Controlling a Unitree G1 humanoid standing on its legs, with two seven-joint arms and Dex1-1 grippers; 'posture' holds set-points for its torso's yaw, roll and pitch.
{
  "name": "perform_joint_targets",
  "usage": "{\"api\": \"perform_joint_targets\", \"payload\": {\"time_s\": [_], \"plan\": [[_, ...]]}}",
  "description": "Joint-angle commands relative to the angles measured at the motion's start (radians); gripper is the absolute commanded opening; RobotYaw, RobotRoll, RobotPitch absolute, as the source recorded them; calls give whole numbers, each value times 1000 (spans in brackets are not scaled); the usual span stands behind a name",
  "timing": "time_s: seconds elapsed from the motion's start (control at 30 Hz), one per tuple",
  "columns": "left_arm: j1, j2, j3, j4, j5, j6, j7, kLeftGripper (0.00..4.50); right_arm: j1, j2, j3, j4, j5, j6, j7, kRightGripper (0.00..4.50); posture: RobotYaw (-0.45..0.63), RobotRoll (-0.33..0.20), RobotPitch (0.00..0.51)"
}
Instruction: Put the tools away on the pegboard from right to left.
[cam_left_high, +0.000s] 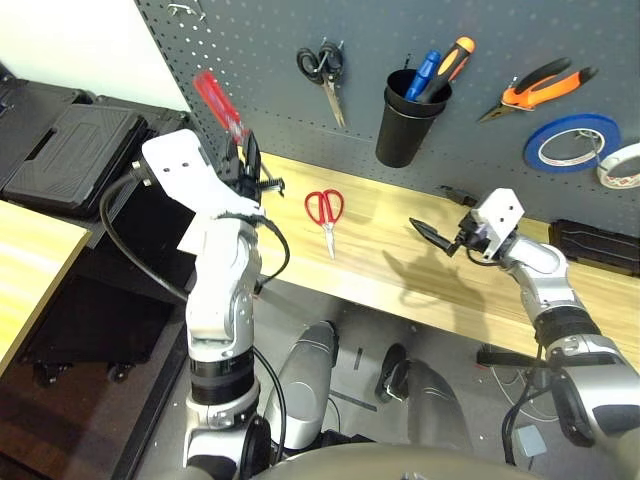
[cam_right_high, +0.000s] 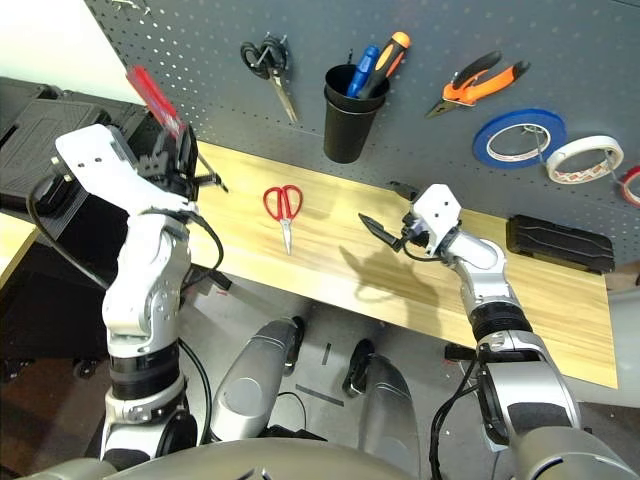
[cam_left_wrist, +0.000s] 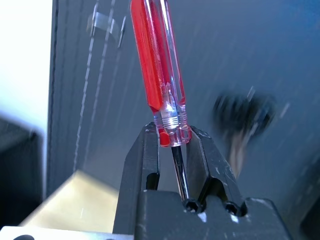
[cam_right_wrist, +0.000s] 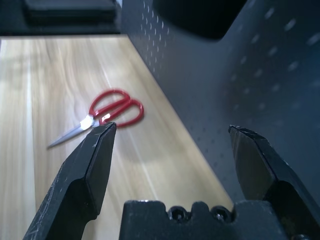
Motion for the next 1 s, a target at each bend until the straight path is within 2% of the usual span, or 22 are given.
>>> {"api": "perform_joint_targets", "payload": {"time_s": [0.03, 0.23, 0.47, 0.73, 1.0], "plan": [[-68, 7, -15, 1, -21, 29, -24, 781, 38, -28, -70, -22, 94, 4, 96, 4500, 380, 0, 254], [-169, 27, -11, 62, -41, 40, -63, 781, 93, -65, -160, -154, 226, 125, 178, 4500, 292, 0, 239], [-247, 42, -20, 153, -61, 17, -112, 781, 159, -143, -243, -324, 320, 331, 168, 4500, 196, 0, 219], [-351, 36, -28, 249, -74, -10, -154, 781, 201, -235, -322, -473, 400, 523, 174, 4500, 122, 0, 197], [-428, 41, -21, 285, -78, -11, -163, 781, 223, -240, -349, -579, 415, 603, 146, 4500, 100, 0, 185]]}}
